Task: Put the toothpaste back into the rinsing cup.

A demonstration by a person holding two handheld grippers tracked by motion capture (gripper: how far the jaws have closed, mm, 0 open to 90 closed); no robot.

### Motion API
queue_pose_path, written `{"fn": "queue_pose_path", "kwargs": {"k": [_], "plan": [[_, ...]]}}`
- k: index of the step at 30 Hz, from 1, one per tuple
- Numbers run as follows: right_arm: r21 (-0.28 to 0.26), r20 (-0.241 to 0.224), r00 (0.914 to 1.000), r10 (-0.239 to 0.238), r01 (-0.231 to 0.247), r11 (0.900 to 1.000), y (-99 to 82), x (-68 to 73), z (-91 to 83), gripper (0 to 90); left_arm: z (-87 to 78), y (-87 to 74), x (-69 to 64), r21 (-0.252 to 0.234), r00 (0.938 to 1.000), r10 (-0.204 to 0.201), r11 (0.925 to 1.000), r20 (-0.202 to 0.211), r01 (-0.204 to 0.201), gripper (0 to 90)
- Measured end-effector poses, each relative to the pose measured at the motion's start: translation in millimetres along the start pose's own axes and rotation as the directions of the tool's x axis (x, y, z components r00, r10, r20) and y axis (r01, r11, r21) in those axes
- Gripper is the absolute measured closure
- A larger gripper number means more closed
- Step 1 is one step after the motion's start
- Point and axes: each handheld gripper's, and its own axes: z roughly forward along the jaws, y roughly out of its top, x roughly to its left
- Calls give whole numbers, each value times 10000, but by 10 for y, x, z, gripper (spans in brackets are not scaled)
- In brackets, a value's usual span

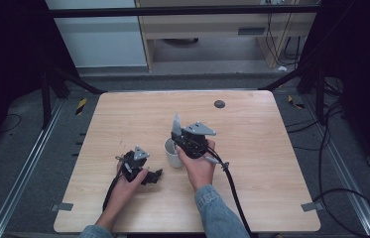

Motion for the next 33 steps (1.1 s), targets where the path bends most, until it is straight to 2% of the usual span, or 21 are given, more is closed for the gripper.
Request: {"fn": "queue_pose_path", "kwargs": {"k": [11, 33], "plan": [[163, -22, 10000, -4, 4, 9999, -2, 12, -6, 539, 0, 0, 0, 1, 10000, 4, 10000, 2, -4, 0], [272, -27, 9998, -179, 180, 9995, -24, 43, -19, 530, 1, 0, -1, -7, 10000, -7, 10000, 0, 7, 0]]}}
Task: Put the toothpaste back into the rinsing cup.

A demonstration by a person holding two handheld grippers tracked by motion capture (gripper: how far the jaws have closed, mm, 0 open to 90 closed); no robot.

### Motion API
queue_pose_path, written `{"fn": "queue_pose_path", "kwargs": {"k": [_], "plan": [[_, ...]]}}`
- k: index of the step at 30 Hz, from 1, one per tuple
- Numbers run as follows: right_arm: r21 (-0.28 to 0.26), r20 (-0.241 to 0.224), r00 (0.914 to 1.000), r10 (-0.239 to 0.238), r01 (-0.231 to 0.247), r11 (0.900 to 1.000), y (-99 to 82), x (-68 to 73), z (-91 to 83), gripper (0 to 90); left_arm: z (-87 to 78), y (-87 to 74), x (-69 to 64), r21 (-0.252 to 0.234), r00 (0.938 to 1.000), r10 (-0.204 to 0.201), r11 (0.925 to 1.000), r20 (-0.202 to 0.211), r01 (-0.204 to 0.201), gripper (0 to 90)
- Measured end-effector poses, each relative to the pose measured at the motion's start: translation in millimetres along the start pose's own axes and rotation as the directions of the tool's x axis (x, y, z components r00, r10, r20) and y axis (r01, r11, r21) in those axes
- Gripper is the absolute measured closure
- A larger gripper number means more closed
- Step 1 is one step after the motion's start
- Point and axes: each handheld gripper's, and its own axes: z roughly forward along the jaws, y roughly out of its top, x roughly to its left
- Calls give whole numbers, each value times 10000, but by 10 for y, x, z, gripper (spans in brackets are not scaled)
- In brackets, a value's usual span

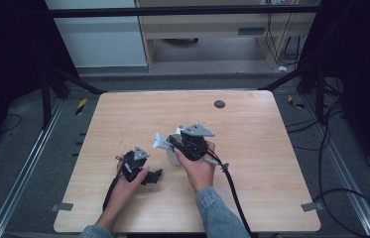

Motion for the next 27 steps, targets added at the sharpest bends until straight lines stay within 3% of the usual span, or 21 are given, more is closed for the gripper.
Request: {"fn": "queue_pose_path", "kwargs": {"k": [16, 27], "plan": [[114, 70, 9992, -400, 399, 9991, 57, -57, -177, 501, 0, 0, 0, -1, 10000, -1, 10000, 2, 1, 0], [833, 10, 9974, -725, 722, 9939, 116, -153, -296, 380, 0, 0, 0, -8, 10000, -7, 10000, 0, 7, 0]]}}
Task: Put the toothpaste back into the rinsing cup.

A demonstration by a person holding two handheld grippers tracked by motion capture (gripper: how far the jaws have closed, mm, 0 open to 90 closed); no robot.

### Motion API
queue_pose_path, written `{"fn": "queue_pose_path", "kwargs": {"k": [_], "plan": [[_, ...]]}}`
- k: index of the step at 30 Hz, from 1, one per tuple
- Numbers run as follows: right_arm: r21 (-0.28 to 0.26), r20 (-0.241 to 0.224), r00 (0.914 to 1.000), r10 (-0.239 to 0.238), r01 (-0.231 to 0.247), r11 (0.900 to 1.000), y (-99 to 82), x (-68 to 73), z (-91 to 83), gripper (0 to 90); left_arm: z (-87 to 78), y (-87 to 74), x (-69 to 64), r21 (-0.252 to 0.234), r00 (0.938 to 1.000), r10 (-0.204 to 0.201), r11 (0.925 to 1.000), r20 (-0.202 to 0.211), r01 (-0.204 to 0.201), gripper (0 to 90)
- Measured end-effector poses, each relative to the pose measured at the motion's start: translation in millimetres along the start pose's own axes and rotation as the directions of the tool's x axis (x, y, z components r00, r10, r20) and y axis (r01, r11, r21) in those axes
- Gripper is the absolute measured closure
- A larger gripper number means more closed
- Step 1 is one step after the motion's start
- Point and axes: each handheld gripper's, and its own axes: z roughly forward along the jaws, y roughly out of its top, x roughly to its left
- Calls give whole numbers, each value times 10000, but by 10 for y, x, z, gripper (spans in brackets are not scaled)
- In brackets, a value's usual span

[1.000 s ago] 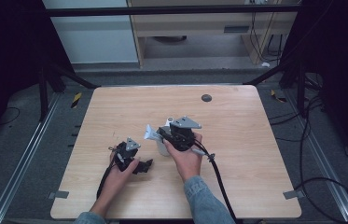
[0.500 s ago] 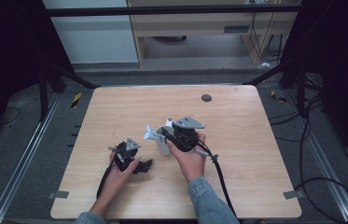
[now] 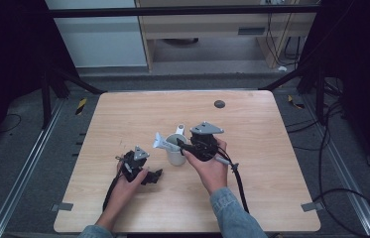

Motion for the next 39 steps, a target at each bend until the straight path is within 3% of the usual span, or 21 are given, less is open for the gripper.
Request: {"fn": "queue_pose_path", "kwargs": {"k": [14, 32, 39], "plan": [[752, 145, 9984, -545, 533, 9957, -17, -134, -122, 239, 0, 0, 0, 1, 10000, -1, 10000, -1, 1, 0], [1401, 225, 9973, -697, 659, 9879, -73, -433, -345, 108, 6, 6, -4, 1, 10000, -10, 10000, -5, 10, 0], [1514, 505, 9961, -717, 634, 9864, -122, -545, -434, 114, 5, 5, -6, -1, 10000, -13, 10000, 0, 13, 0]]}}
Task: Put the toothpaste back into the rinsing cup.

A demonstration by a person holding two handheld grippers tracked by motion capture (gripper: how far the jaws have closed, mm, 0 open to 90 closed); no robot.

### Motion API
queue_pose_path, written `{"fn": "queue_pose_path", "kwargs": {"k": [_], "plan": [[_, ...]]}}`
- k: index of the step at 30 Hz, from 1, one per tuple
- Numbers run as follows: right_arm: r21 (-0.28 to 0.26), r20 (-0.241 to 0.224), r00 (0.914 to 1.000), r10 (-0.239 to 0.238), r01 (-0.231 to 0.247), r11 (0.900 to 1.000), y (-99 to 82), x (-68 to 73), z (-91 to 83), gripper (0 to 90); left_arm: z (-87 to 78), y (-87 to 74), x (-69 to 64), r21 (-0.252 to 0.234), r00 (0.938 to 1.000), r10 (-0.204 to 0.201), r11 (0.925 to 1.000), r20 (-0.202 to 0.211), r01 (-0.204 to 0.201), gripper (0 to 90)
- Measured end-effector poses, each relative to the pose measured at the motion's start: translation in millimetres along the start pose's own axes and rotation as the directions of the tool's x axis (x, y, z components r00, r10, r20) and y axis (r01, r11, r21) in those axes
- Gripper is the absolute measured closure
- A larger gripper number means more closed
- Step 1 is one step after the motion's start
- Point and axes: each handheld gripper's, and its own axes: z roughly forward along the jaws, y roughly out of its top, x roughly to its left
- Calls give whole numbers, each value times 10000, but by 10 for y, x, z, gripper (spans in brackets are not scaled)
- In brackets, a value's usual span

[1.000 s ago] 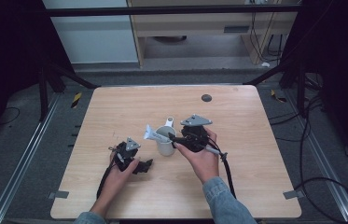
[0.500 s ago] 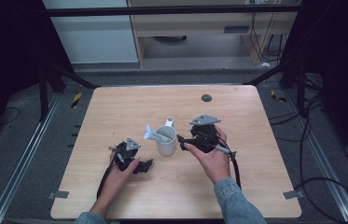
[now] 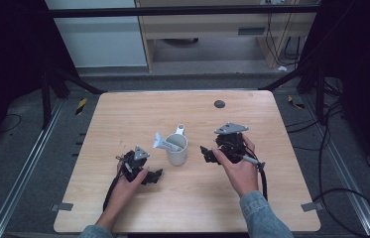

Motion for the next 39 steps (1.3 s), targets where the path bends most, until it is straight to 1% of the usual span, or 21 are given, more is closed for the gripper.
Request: {"fn": "queue_pose_path", "kwargs": {"k": [2, 3, 5, 6, 7, 8, 10, 11, 13, 16, 23, 24, 25, 29, 31, 32, 35, 36, 37, 39], "plan": [[0, 33, 10000, -16, 16, 10000, -11, -14, -8, 120, -1, -1, 0, -2, 10000, 10, 10000, 5, -10, 0], [93, 142, 9999, 8, -9, 10000, -42, -61, -28, 122, -2, -2, -1, -6, 10000, 16, 10000, 8, -16, 0], [124, 167, 9999, 27, -29, 9999, -52, -76, -35, 122, -2, -2, -1, -2, 10000, 20, 10000, 9, -20, 0], [110, 311, 9995, 31, -34, 9999, -83, -118, -59, 119, -2, -2, -1, -3, 10000, 21, 10000, 9, -21, 0], [102, 363, 9993, -74, 70, 9999, -93, -134, -66, 118, -2, -2, -1, -4, 10000, 20, 10000, 6, -20, 0], [102, 363, 9993, -74, 70, 9999, -93, -134, -66, 118, -2, -2, -1, -4, 10000, 20, 10000, 6, -20, 0], [141, 507, 9979, -407, 401, 9991, -143, -176, -86, 112, -2, -2, -1, -7, 10000, 15, 10000, 9, -15, 0], [141, 507, 9979, -407, 401, 9991, -143, -176, -86, 112, -2, -2, -1, -7, 10000, 15, 10000, 9, -15, 0], [156, 720, 9951, -674, 665, 9977, -196, -202, -100, 111, -2, -2, -1, -5, 10000, 11, 10000, 6, -11, 0], [178, 862, 9936, -728, 715, 9973, -300, -255, -114, 119, -2, -2, -2, -7, 10000, 3, 10000, 7, -3, 0], [262, 1038, 9924, -663, 639, 9976, -475, -380, -136, 130, -1, -2, -2, -11, 10000, 0, 10000, 7, 0, 0], [262, 1038, 9924, -663, 639, 9976, -475, -380, -136, 130, -1, -2, -2, -11, 10000, 0, 10000, 7, 0, 0], [299, 1085, 9924, -586, 557, 9980, -529, -429, -135, 130, -2, -2, -2, -10, 10000, -2, 10000, 7, 2, 0], [407, 1106, 9926, -497, 454, 9981, -592, -472, -128, 128, -2, -2, -2, -6, 10000, 6, 10000, 8, -6, 0], [458, 1022, 9943, -291, 246, 9986, -661, -500, -113, 127, -2, -2, -2, -3, 10000, 8, 10000, 9, -8, 0], [458, 1022, 9943, -291, 246, 9986, -661, -500, -113, 127, -2, -2, -2, -3, 10000, 8, 10000, 9, -8, 0], [563, 969, 9952, -135, 81, 9984, -738, -523, -83, 124, -2, -2, -2, -5, 10000, 5, 10000, 7, -5, 0], [716, 912, 9958, 19, -84, 9974, -788, -532, -58, 121, -2, -2, -2, -6, 10000, 6, 10000, 10, -6, 0], [774, 932, 9956, 1, -74, 9970, -808, -541, -47, 121, -2, -2, -2, -5, 10000, 7, 10000, 9, -7, 0], [905, 926, 9956, 118, -202, 9957, -863, -569, -23, 119, -2, -2, -1, -4, 10000, 8, 10000, 9, -8, 0]]}}
